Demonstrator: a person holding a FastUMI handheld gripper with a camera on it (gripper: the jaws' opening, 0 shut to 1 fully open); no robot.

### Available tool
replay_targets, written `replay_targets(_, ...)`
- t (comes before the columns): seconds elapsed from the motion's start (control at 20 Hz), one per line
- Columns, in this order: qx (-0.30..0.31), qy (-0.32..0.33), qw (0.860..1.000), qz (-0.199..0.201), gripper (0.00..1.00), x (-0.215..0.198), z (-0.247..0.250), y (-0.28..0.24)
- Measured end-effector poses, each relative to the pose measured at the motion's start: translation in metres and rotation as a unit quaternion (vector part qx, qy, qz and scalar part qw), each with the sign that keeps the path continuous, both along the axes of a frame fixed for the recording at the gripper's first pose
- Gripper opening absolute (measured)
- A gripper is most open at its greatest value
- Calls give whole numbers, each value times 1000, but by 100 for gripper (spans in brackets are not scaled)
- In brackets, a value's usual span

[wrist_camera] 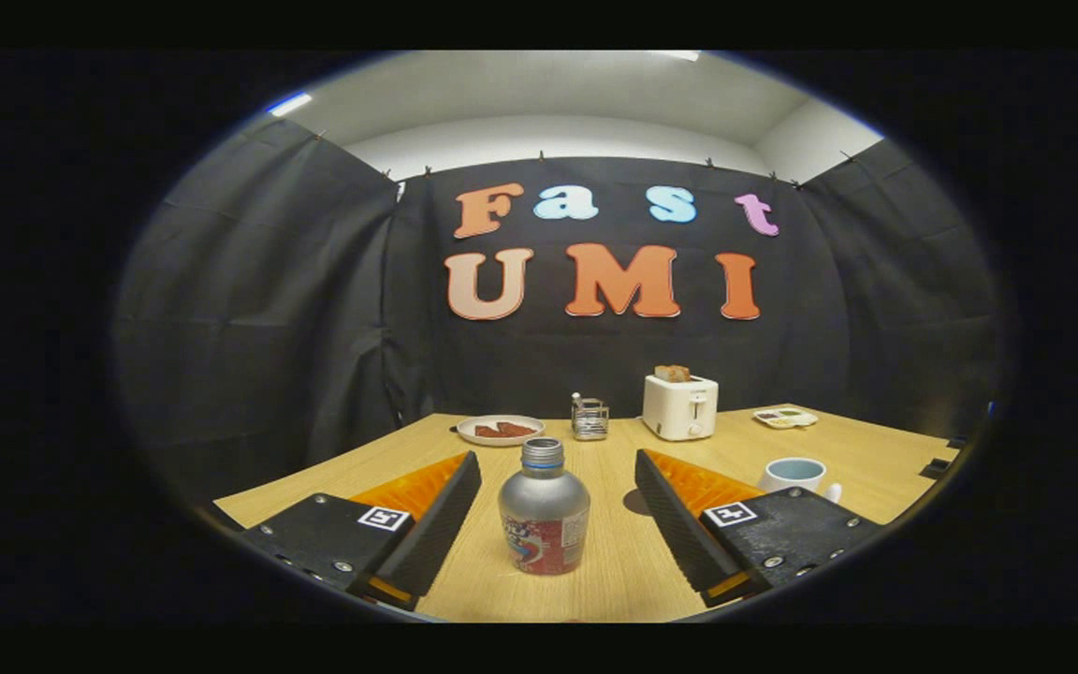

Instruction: Take the bottle from table, then pour the juice into the cup, finally place the bottle on the coaster

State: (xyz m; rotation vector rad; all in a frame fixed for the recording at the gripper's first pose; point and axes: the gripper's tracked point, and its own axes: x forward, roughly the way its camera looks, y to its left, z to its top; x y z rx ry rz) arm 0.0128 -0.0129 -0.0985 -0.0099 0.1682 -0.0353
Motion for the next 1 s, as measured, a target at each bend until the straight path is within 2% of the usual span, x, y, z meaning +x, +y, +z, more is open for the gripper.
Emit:
replay_targets(0.5,-6,44,999,4,97,8,-59,6)
replay_targets(0.9,-1,79,997,11,90,15,-95,12)
replay_targets(1.0,-2,77,997,11,86,19,-95,12)
